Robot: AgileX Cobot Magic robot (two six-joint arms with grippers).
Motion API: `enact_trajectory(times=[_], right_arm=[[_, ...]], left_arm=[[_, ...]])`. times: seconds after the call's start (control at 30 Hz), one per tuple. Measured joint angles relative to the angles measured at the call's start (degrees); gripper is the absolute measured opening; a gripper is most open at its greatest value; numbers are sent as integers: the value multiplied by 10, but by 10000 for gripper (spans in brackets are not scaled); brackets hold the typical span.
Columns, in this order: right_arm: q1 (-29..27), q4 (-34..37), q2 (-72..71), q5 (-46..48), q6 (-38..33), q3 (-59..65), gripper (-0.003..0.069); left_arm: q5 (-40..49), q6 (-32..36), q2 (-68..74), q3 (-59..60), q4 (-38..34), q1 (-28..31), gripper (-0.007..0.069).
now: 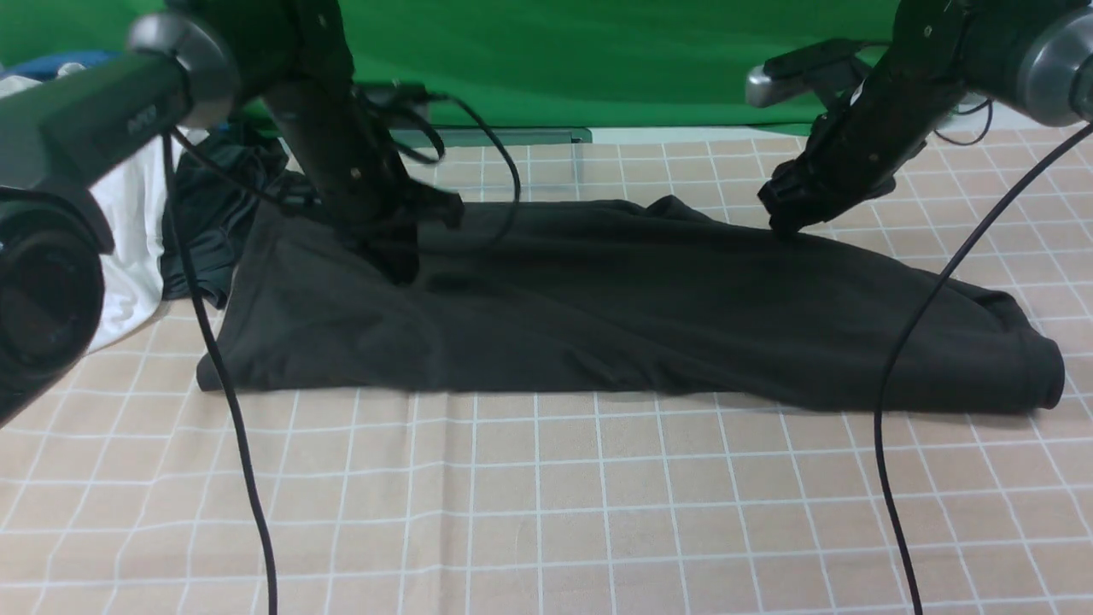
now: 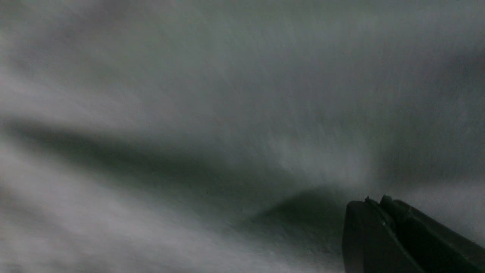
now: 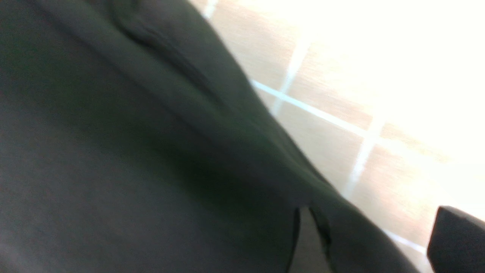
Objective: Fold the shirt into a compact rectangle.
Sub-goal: 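Pull the folded dark garment lengthwise by its ends to straighten it flat on the table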
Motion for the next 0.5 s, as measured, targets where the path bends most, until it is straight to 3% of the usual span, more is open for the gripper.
enact_trajectory(times=[0.13, 0.2, 0.27, 0.3, 0.37, 0.5], right_arm=[[0, 8, 18, -2, -5, 0, 444], [0, 8, 27, -3, -7, 0, 406], [0, 10, 32, -3, -11, 0, 348], [0, 10, 35, -6, -18, 0, 244], [0, 10, 35, -11, -20, 0, 107], [-1, 8, 35, -2, -30, -21, 53]], left_arm=[[-28, -1, 4, 40, -2, -4, 15], [-36, -1, 7, 49, -2, -4, 15], [-39, -1, 7, 51, -2, -4, 15], [-40, -1, 6, 52, -3, -4, 17], [-43, -1, 6, 52, -4, -4, 17], [-45, -1, 6, 53, -5, -4, 17]])
